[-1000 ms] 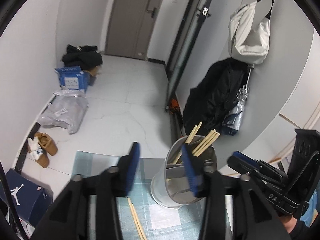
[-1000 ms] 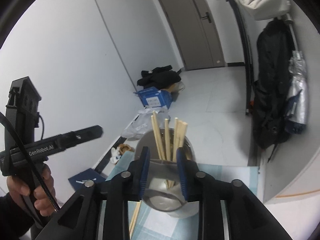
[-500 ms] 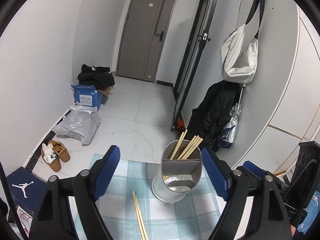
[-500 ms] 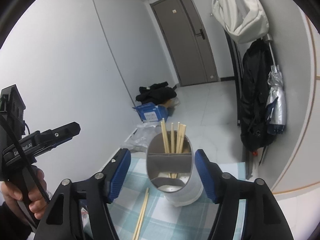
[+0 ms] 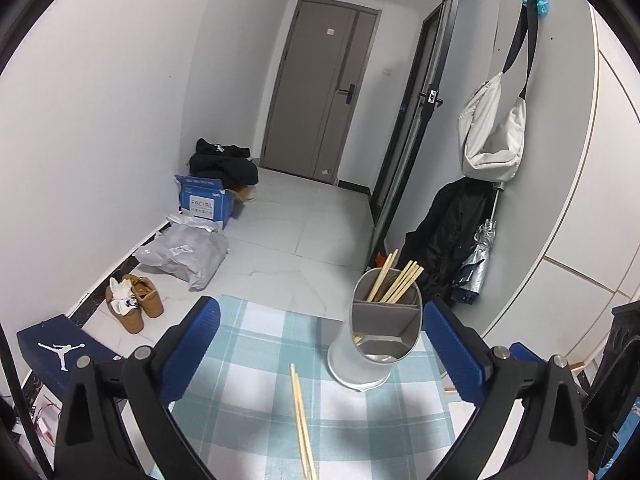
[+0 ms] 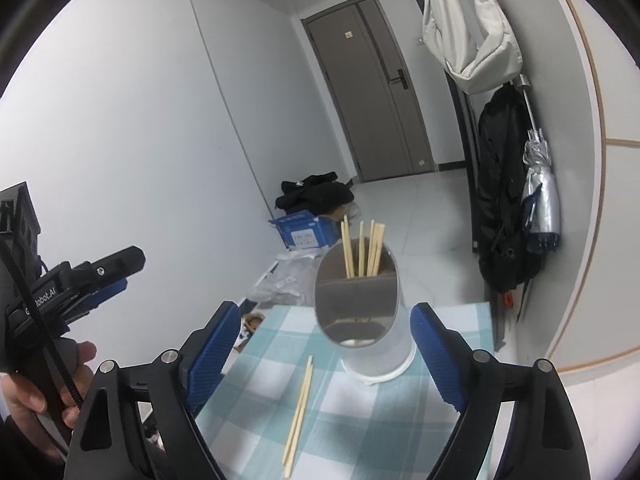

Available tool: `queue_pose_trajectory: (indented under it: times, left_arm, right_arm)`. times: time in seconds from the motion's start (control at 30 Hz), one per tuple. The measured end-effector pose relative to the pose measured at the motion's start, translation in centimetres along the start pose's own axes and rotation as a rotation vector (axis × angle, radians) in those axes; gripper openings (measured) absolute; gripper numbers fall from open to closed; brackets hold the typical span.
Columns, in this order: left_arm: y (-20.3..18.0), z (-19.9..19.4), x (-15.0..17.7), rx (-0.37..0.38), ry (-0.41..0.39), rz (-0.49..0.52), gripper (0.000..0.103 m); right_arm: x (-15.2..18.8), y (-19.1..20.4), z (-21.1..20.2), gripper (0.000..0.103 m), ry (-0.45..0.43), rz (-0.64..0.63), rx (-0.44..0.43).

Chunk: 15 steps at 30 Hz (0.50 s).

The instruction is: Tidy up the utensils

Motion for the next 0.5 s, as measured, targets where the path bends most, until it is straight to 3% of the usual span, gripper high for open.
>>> queue_pose_trajectory:
  times: [0.23, 0.5]
  left_arm:
    - [1.6, -0.1, 1.9, -0.051, -0.018, 0.011, 0.102]
    - [3.6, 2.0, 4.3, -0.083, 0.027, 0.006, 0.102]
  right_arm:
    - [2.8, 0.9, 0.5, 0.093, 0.025, -0.004, 0.000]
    - [6.4, 0.3, 2.4, 0.095, 0.098, 0.034, 0.011]
Point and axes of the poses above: each gripper's, at about its wrist camera, not at the fingertips, and z roughly the way its jaws point, y to its left, x to its underside, the point moved 9 cm from there along z, roughly the way its jaws point, and after that the axes turned 8 degrees about -z, right-handed, at the moved point
